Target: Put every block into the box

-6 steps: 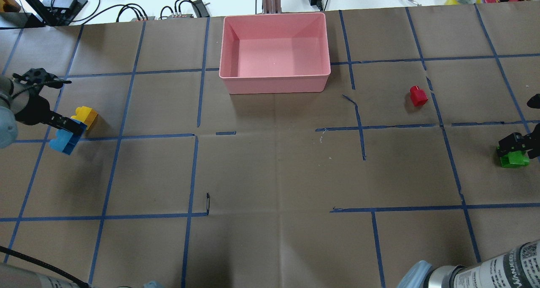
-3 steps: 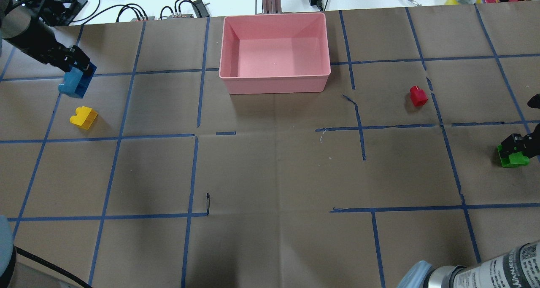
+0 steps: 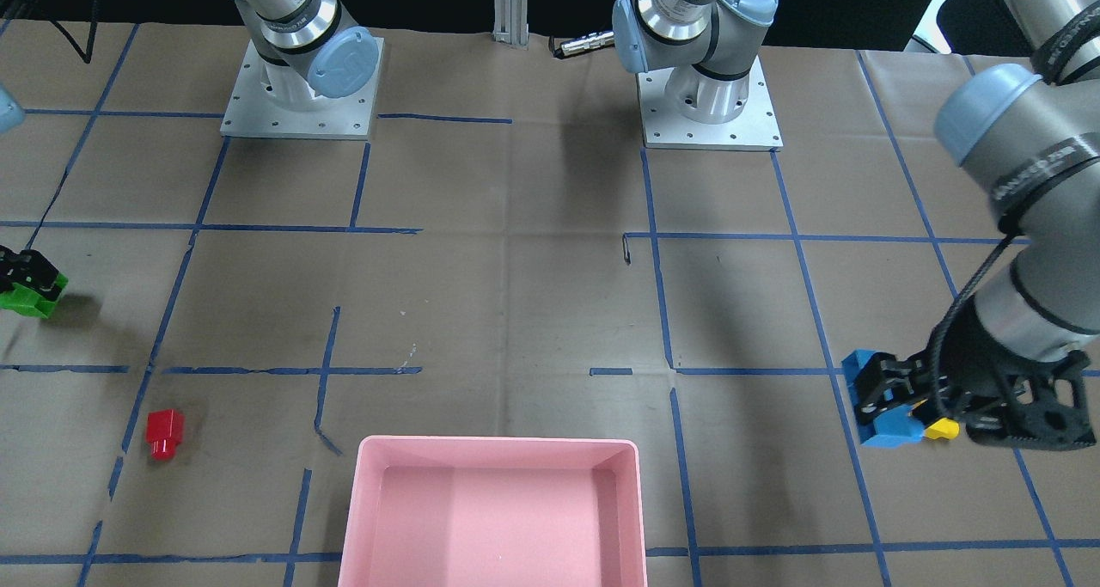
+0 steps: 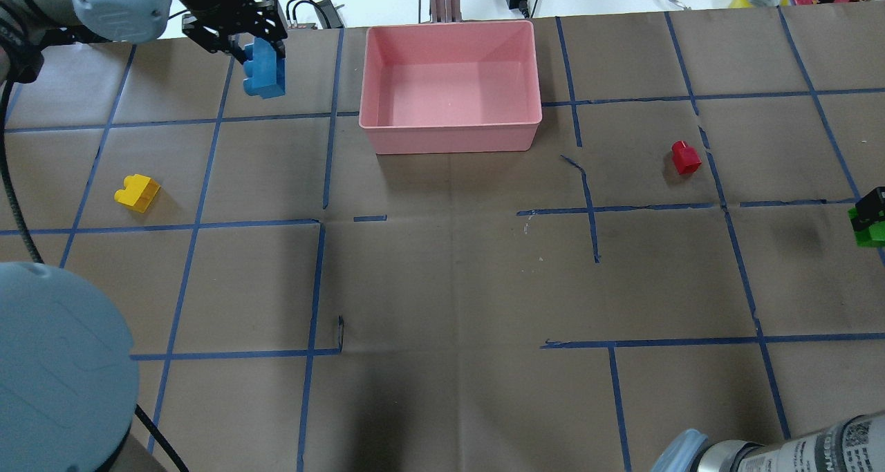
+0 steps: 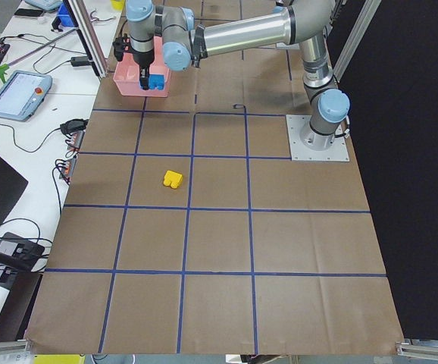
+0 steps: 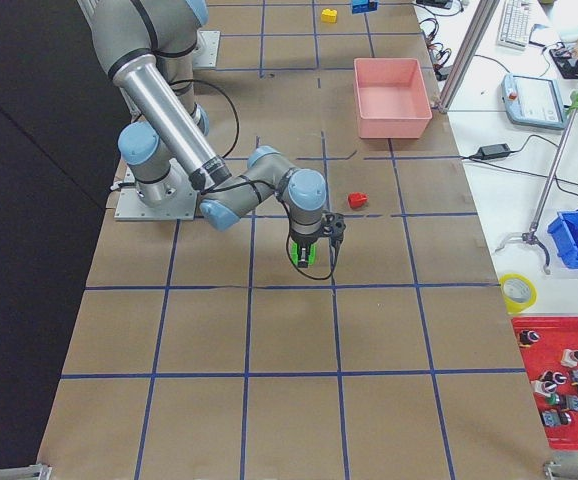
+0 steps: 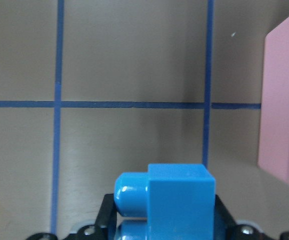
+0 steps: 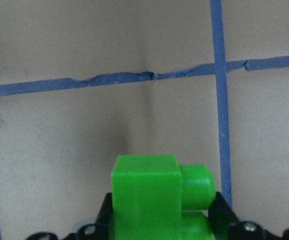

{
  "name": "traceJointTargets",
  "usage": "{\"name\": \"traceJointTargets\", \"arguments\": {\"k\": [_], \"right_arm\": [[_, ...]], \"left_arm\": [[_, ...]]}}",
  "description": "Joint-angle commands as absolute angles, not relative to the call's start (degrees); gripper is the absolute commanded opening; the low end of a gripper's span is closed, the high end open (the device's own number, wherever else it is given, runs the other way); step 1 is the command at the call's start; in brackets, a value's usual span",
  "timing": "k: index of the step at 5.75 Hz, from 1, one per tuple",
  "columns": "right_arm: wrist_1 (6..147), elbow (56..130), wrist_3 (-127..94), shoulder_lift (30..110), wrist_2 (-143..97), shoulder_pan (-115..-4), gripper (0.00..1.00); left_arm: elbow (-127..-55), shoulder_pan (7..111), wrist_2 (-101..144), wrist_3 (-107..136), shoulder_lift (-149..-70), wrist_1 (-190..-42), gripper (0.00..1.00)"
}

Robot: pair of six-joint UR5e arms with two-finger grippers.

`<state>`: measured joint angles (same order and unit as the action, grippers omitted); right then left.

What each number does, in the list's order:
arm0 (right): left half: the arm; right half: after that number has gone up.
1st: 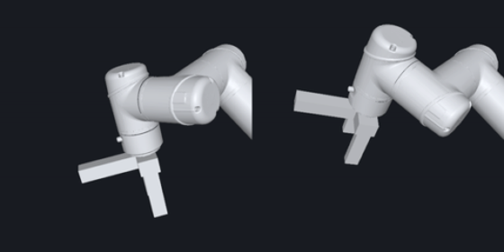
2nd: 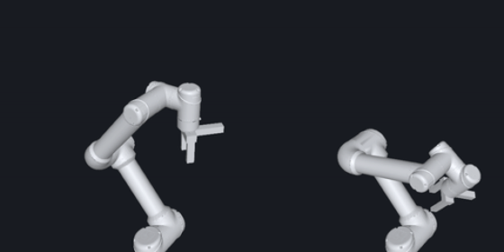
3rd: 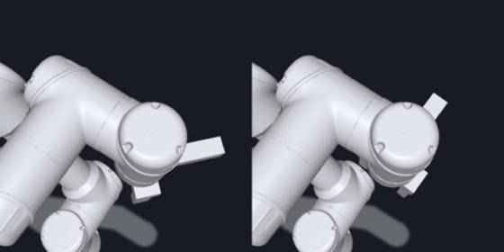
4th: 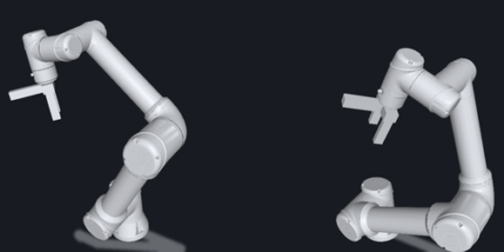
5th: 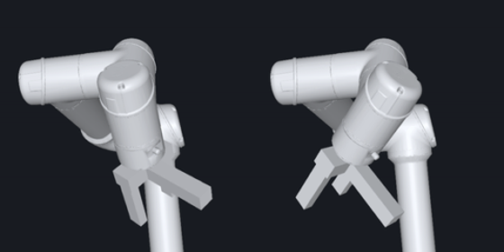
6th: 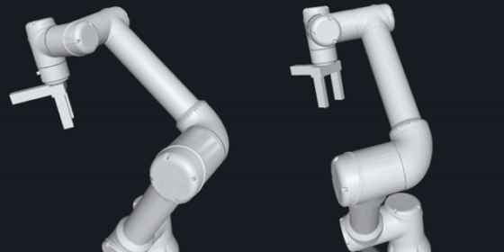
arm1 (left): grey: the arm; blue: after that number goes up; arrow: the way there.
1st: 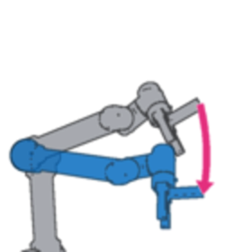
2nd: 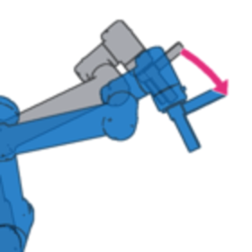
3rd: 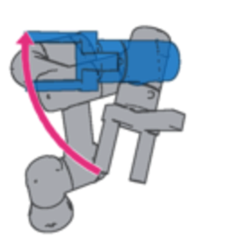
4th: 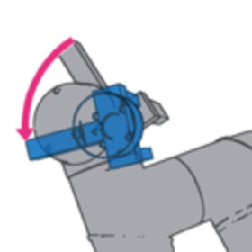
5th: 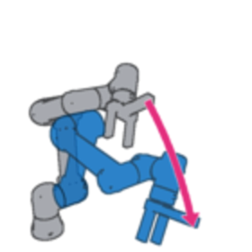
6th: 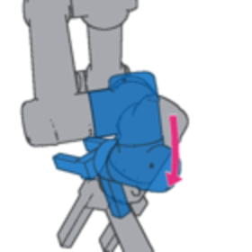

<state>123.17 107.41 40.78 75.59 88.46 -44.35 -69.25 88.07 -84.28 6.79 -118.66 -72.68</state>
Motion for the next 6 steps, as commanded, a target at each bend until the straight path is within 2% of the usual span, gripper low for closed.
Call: {"name": "traceJointTargets", "arguments": {"k": [1, 3, 4, 5, 6], "right_arm": [[120.93, 101.01, 40.69, 76.73, 87.98, -49.01, 0.09], [120.41, 95.30, 40.34, 76.99, 86.15, -56.92, 0.09], [119.89, 95.19, 38.43, 76.64, 80.04, -58.87, 0.10], [117.36, 94.84, 34.32, 76.64, 74.67, -61.06, 0.09], [117.51, 94.83, 33.84, 76.64, 72.01, -64.74, 0.09]], "left_arm": [[-59.46, 97.87, -82.89, 23.67, -126.43, -72.95, 0.31], [-58.01, 99.93, -83.23, 26.19, -132.16, -70.24, 0.31], [-58.01, 99.93, -83.49, 26.28, -136.62, -62.74, 0.33], [-58.01, 100.11, -86.80, 26.37, -137.02, -62.23, 0.43], [-58.09, 100.11, -86.92, 26.37, -137.02, -61.97, 0.99]]}}
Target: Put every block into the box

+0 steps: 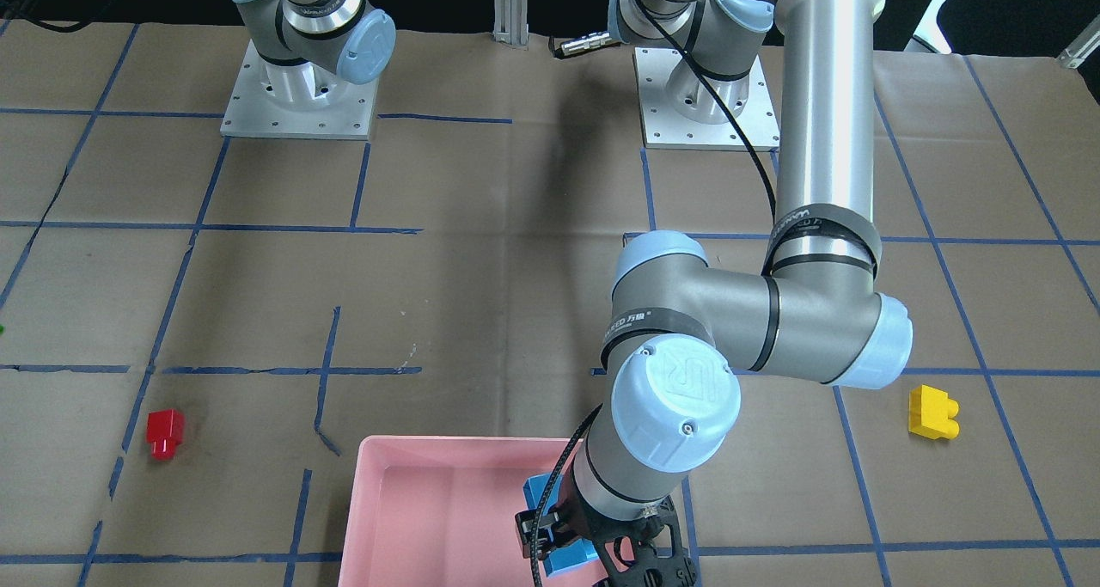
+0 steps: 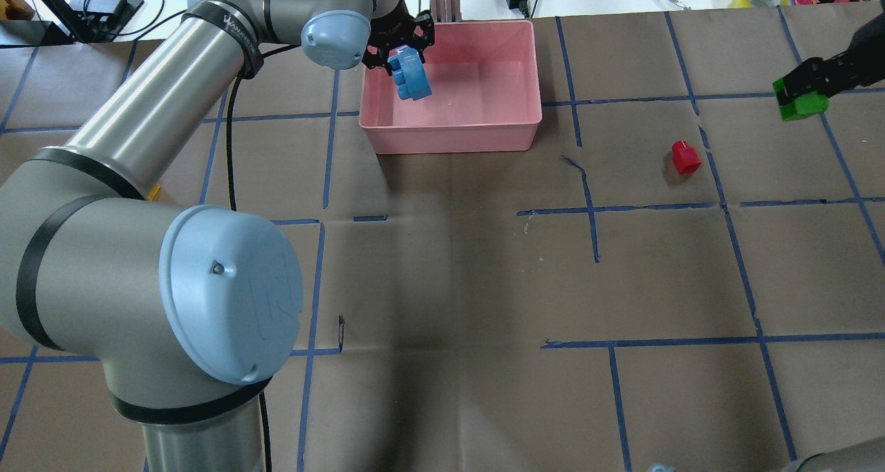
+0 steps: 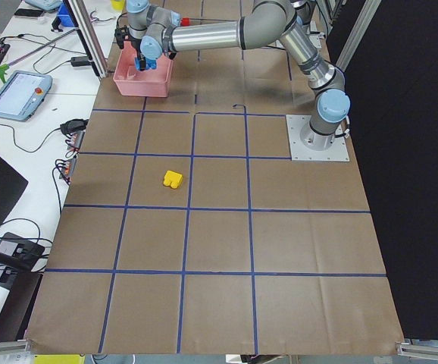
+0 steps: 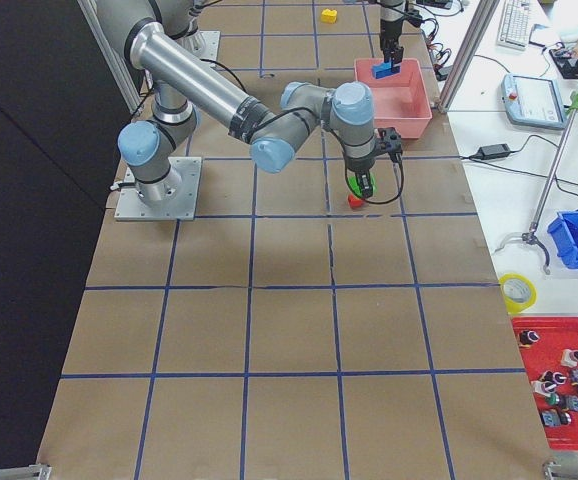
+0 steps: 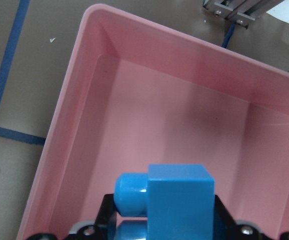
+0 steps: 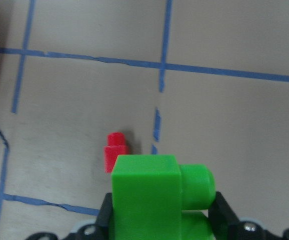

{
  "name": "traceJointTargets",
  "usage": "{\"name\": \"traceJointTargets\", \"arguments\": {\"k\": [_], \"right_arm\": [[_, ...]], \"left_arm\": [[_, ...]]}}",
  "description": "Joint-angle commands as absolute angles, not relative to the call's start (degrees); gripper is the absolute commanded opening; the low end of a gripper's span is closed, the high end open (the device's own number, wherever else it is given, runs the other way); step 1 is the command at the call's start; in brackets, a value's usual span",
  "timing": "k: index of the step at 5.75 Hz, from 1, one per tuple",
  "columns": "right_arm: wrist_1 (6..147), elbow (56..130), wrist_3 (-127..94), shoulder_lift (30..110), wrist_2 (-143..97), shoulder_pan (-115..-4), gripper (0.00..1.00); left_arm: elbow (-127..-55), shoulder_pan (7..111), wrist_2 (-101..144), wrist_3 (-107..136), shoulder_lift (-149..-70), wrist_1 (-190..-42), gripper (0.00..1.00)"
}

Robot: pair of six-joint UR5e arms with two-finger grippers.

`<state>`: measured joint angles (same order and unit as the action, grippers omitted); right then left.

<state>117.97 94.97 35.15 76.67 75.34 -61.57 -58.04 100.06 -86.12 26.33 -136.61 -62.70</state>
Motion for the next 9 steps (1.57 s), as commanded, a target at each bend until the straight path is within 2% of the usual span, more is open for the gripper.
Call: {"name": "traceJointTargets", "arguments": {"k": [1, 2, 3, 4, 6, 7, 8, 9], "right_arm": [[117.42, 94.75, 31.23, 76.64, 71.90, -68.69, 0.09], [117.51, 94.66, 27.98, 76.99, 71.89, -71.69, 0.09], [117.07, 91.96, 23.08, 77.25, 71.98, -75.37, 0.09], [111.07, 86.02, 16.68, 76.73, 71.98, -79.67, 0.09], [110.38, 83.67, -3.58, 75.68, 70.59, -90.56, 0.09], [116.31, 82.45, -9.00, 70.89, 64.14, -94.27, 0.09], [129.07, 81.14, -12.62, 63.53, 62.59, -96.48, 0.09], [136.16, 75.90, -14.74, 56.24, 62.58, -99.03, 0.09]], "left_arm": [[-58.36, 100.02, -87.01, 25.85, -136.33, -62.75, 0.99], [-57.75, 99.85, -87.01, 25.67, -135.01, -64.76, 0.99], [-57.92, 98.19, -86.92, 23.05, -130.30, -70.00, 0.99], [-58.96, 94.26, -86.92, 15.54, -125.64, -76.49, 0.99], [-62.82, 83.56, -87.01, -3.95, -121.48, -80.33, 0.99], [-65.89, 78.28, -87.10, -14.92, -120.33, -80.16, 0.99], [-68.53, 71.44, -86.84, -25.47, -119.54, -79.55, 0.99], [-69.60, 64.75, -86.84, -36.10, -119.53, -79.54, 0.99]]}}
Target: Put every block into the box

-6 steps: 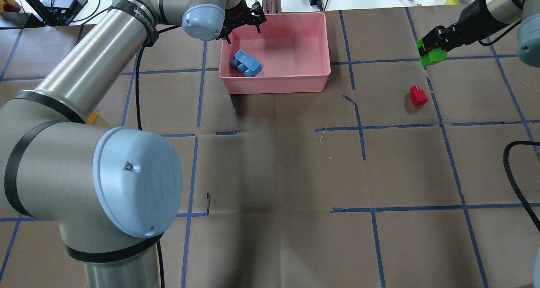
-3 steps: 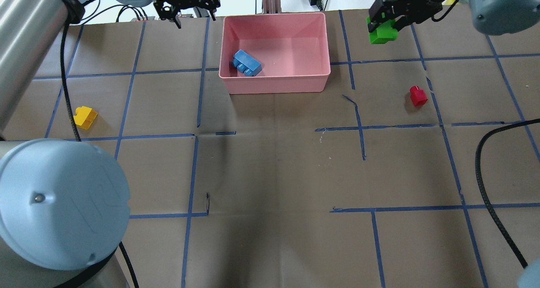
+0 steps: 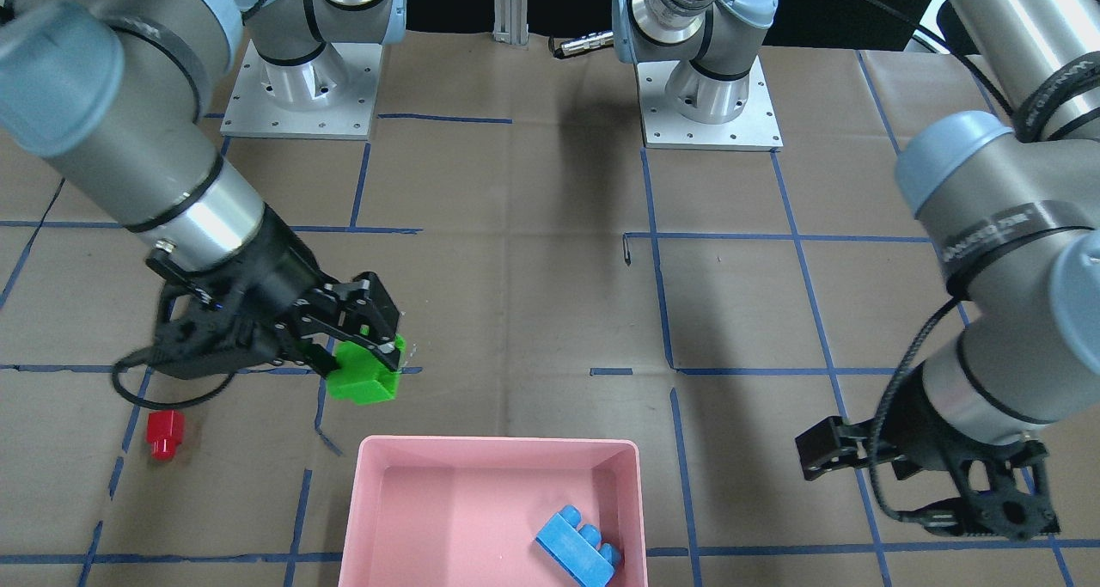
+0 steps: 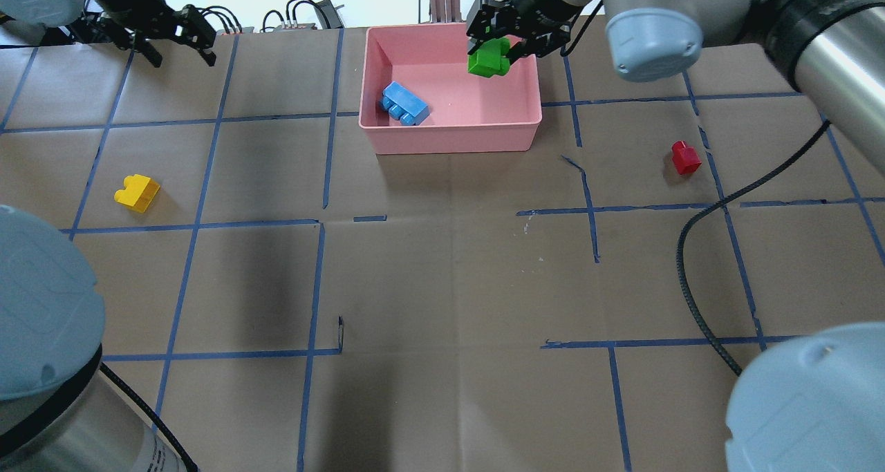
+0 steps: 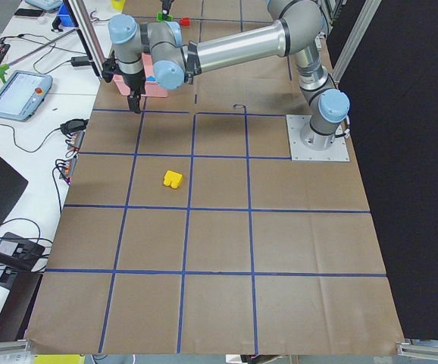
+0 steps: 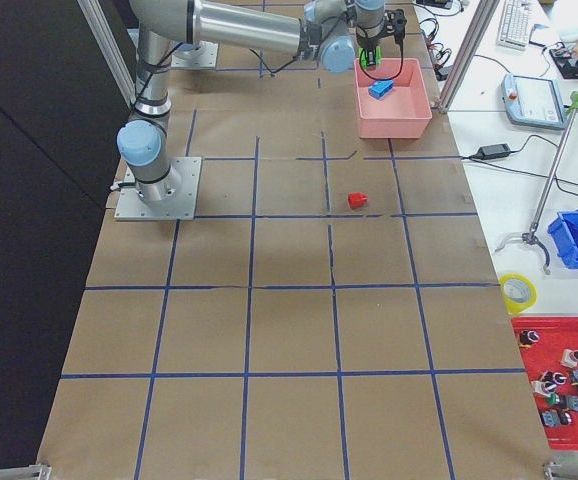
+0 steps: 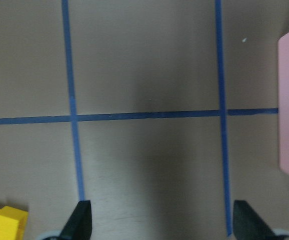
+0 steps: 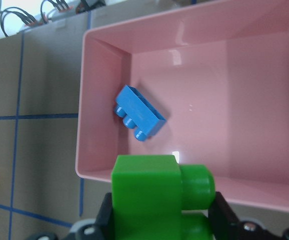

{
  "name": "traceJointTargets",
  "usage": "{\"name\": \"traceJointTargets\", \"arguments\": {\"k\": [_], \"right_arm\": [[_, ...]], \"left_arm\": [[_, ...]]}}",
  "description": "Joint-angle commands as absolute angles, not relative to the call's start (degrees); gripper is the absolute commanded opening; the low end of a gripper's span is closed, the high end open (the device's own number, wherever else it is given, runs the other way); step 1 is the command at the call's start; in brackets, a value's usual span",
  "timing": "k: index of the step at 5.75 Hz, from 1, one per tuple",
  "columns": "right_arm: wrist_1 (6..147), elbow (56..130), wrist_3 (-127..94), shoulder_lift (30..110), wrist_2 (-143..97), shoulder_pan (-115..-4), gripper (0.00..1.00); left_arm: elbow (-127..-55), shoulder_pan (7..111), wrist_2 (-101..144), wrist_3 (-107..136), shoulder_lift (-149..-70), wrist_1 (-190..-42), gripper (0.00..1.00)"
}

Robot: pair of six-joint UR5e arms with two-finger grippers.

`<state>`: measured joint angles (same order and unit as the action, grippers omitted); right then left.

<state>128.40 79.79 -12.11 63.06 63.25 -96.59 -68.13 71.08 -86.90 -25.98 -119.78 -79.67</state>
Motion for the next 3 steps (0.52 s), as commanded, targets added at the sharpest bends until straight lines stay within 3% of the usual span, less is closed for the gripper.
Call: {"name": "traceJointTargets", "arguments": {"k": [1, 3], "right_arm": [[136.40, 73.33, -13.63, 52.42, 62.67, -99.66, 0.09], [139.03, 72.25, -13.45, 49.83, 62.84, -99.58, 0.14]], "left_arm": [[-71.96, 59.03, -86.66, -47.96, -119.97, -79.54, 0.99], [-79.85, 58.62, -86.84, -50.18, -118.40, -73.95, 0.99]]}}
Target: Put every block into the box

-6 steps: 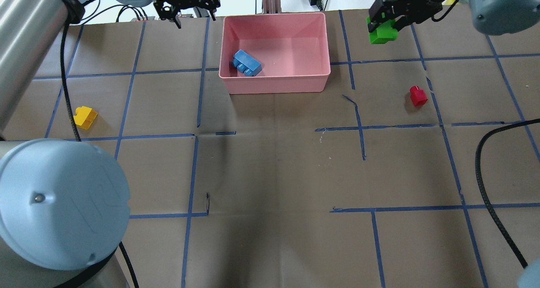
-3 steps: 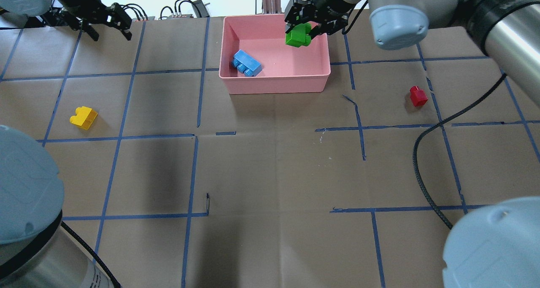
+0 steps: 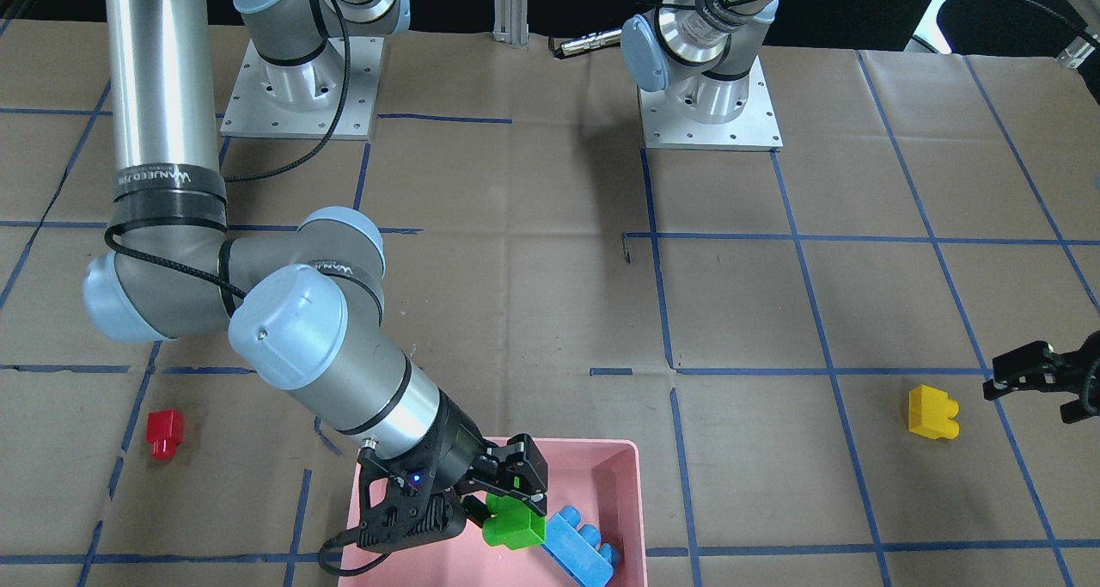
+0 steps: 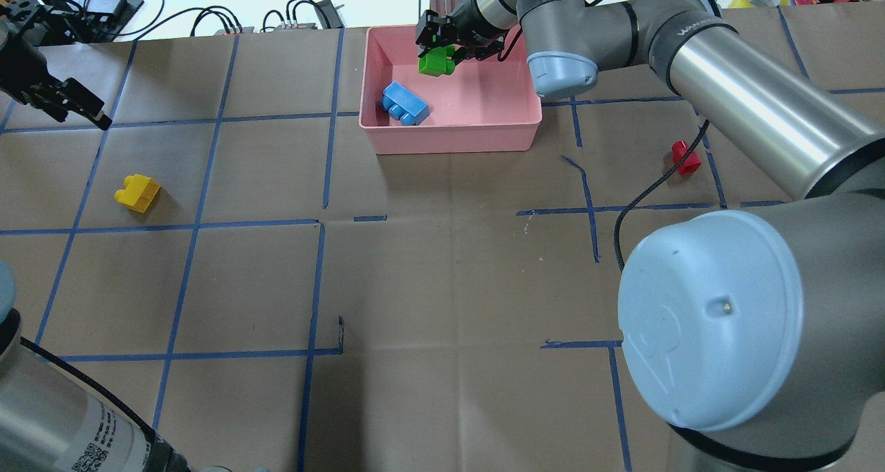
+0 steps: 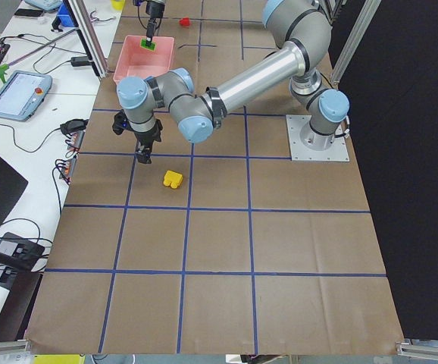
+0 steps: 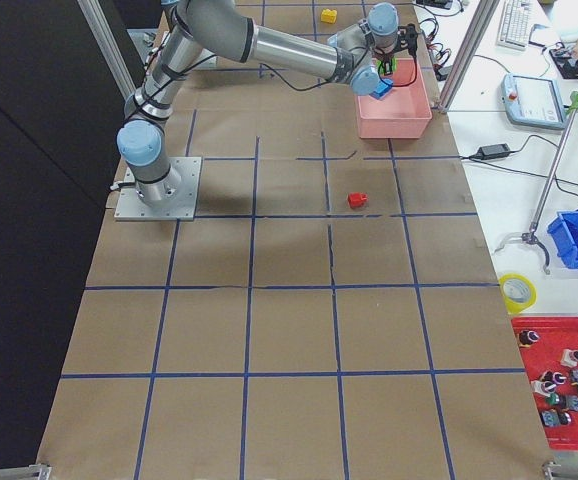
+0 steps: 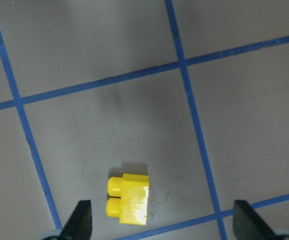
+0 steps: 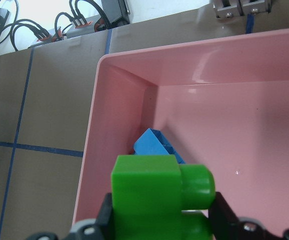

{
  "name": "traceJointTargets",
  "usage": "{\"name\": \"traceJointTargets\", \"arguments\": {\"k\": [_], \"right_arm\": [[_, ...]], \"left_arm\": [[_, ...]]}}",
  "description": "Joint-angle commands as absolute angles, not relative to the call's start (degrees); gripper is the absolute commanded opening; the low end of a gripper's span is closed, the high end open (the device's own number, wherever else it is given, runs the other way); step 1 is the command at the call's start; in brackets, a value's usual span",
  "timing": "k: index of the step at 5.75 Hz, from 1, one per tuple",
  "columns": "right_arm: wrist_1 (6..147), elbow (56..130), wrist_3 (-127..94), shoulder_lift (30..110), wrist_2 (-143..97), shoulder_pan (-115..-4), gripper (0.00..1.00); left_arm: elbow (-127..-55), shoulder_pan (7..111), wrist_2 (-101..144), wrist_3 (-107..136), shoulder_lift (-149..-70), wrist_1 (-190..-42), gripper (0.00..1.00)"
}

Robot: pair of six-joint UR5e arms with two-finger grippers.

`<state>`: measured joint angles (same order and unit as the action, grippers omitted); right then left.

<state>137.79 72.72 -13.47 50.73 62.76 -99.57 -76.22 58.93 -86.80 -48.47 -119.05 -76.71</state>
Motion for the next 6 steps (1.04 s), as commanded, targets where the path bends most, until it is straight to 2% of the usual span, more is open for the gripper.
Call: {"name": "traceJointTargets", "arguments": {"k": [1, 2, 4, 6], "right_arm": [[139.22, 72.07, -12.49, 50.44, 63.19, -99.58, 0.98], [138.87, 72.07, -10.04, 50.80, 63.63, -99.49, 1.00], [134.34, 72.42, -6.87, 53.67, 64.16, -98.09, 1.00], [114.43, 72.42, 9.07, 62.54, 70.97, -91.88, 1.00]], "left_arm": [[-81.81, 58.80, -86.92, -55.23, -119.52, -72.79, 0.99], [-83.31, 58.71, -86.92, -57.20, -120.40, -68.07, 0.99], [-92.76, 58.62, -87.10, -56.78, -120.24, -53.88, 0.99], [-95.36, 57.83, -87.01, -56.95, -121.19, -49.84, 0.99]]}}
